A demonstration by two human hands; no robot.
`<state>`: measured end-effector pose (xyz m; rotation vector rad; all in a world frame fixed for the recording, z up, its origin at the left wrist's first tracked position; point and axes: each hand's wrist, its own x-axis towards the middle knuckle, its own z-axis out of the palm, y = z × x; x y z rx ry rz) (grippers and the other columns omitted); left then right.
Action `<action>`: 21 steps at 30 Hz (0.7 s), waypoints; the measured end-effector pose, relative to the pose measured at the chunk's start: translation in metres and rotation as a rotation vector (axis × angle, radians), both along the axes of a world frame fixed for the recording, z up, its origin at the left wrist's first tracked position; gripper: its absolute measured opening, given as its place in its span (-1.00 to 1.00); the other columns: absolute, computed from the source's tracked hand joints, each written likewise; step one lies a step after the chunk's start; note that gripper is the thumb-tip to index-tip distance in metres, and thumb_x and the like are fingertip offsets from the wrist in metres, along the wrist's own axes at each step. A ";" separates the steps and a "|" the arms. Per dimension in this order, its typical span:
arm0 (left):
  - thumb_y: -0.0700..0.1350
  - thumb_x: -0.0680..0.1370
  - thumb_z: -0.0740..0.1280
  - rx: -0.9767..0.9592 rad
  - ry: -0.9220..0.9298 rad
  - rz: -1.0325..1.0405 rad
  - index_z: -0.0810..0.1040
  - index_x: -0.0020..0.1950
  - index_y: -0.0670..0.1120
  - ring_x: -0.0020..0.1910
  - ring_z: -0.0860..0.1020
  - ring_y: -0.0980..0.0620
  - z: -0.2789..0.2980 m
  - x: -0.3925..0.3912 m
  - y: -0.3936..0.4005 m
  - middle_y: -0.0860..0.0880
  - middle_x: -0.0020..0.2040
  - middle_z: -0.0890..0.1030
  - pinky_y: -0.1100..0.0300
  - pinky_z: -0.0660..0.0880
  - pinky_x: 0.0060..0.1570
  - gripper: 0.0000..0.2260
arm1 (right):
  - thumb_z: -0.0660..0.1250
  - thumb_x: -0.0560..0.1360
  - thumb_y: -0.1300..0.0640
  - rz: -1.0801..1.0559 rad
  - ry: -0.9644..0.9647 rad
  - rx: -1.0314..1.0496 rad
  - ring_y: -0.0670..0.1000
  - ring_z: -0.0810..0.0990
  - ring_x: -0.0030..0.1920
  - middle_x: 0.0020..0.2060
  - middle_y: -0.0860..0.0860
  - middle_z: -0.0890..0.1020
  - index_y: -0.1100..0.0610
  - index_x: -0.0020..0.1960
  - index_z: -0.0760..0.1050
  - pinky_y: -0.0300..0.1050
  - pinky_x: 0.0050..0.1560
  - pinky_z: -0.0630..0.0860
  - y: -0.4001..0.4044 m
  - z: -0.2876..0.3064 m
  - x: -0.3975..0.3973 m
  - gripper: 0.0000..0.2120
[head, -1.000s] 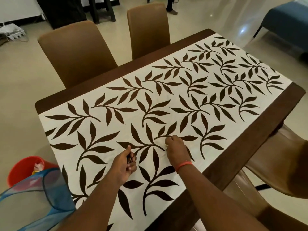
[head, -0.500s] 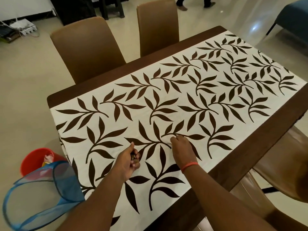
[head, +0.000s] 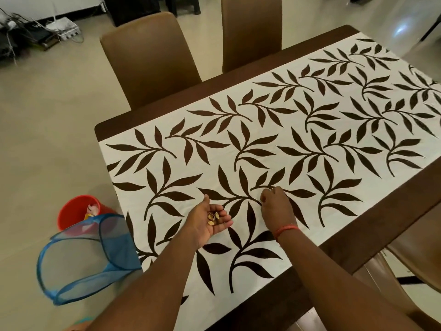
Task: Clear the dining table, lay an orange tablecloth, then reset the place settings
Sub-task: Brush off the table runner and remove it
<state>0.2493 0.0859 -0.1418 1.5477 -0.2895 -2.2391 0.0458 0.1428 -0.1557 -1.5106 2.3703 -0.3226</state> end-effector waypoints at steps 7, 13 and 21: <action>0.16 0.68 0.14 -0.002 0.005 -0.020 0.56 0.04 -0.29 -0.18 0.68 -0.19 0.001 -0.002 0.001 -0.25 -0.20 0.64 -0.13 0.65 -0.05 -0.49 | 0.23 0.49 0.40 0.074 0.011 -0.026 0.04 0.46 -0.13 -0.15 0.07 0.53 0.21 -0.09 0.57 -0.11 -0.14 0.51 0.004 -0.004 0.002 -0.82; 0.17 0.68 0.11 0.010 0.021 -0.028 0.57 0.16 -0.34 0.01 0.69 -0.27 0.002 -0.005 0.000 -0.33 -0.01 0.69 -0.10 0.66 -0.02 -0.43 | 0.34 0.53 0.28 -0.076 -0.249 -0.128 -0.10 0.50 -0.07 -0.06 -0.02 0.56 0.14 -0.02 0.61 -0.40 -0.11 0.36 -0.002 0.012 0.032 -0.89; 0.21 0.66 0.13 0.099 0.101 -0.006 0.64 0.15 -0.19 -0.03 0.70 -0.05 -0.002 0.001 -0.002 -0.16 -0.01 0.72 0.08 0.59 0.02 -0.49 | 0.23 0.57 0.24 0.362 -0.213 -0.097 0.01 0.53 0.10 0.07 0.07 0.58 0.17 0.13 0.59 -0.13 0.14 0.50 -0.013 0.027 0.108 -0.79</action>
